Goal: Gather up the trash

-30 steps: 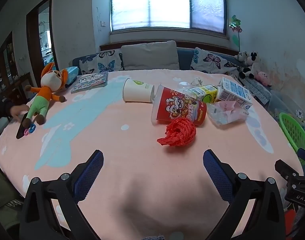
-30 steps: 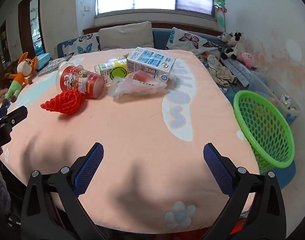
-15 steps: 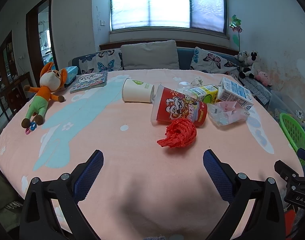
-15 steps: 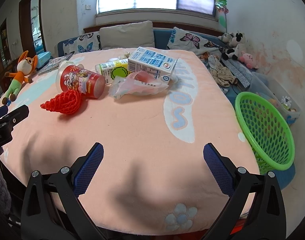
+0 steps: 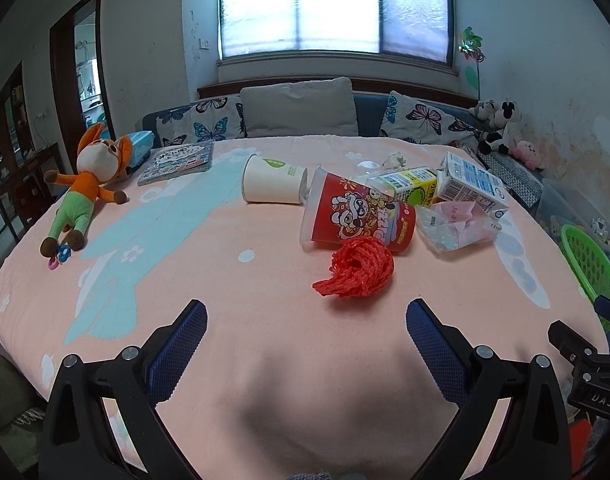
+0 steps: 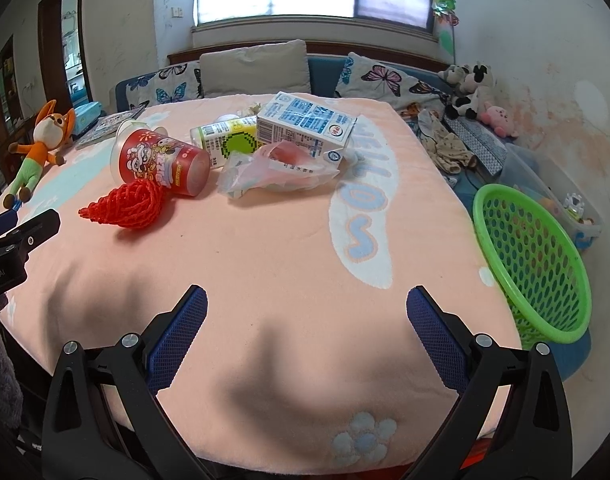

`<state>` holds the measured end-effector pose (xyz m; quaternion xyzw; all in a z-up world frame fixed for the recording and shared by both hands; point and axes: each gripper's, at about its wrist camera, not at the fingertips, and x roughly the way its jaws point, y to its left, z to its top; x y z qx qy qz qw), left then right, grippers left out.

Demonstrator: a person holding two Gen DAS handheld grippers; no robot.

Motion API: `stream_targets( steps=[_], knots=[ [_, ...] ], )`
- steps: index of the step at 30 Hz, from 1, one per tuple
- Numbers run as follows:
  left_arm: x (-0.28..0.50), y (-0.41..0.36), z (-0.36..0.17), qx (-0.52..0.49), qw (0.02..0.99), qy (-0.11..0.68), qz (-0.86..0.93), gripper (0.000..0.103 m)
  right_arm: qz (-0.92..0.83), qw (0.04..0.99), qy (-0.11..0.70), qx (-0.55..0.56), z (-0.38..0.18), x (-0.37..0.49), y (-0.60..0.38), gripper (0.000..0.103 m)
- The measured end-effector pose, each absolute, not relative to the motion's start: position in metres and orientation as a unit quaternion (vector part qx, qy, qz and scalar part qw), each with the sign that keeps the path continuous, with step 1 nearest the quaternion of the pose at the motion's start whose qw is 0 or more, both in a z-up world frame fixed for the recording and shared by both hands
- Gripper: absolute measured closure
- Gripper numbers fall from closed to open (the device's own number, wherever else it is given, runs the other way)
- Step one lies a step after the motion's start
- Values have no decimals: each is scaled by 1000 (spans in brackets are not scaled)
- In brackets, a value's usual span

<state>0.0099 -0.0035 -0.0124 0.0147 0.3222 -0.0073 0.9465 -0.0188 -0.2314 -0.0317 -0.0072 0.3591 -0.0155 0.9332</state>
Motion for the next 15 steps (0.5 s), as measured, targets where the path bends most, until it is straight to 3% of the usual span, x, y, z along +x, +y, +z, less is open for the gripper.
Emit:
stream_targets(
  steps=[15],
  knots=[
    [19, -6, -12, 15, 943, 331, -9, 6, -15, 933, 359, -10, -32, -16, -231, 4]
  ],
)
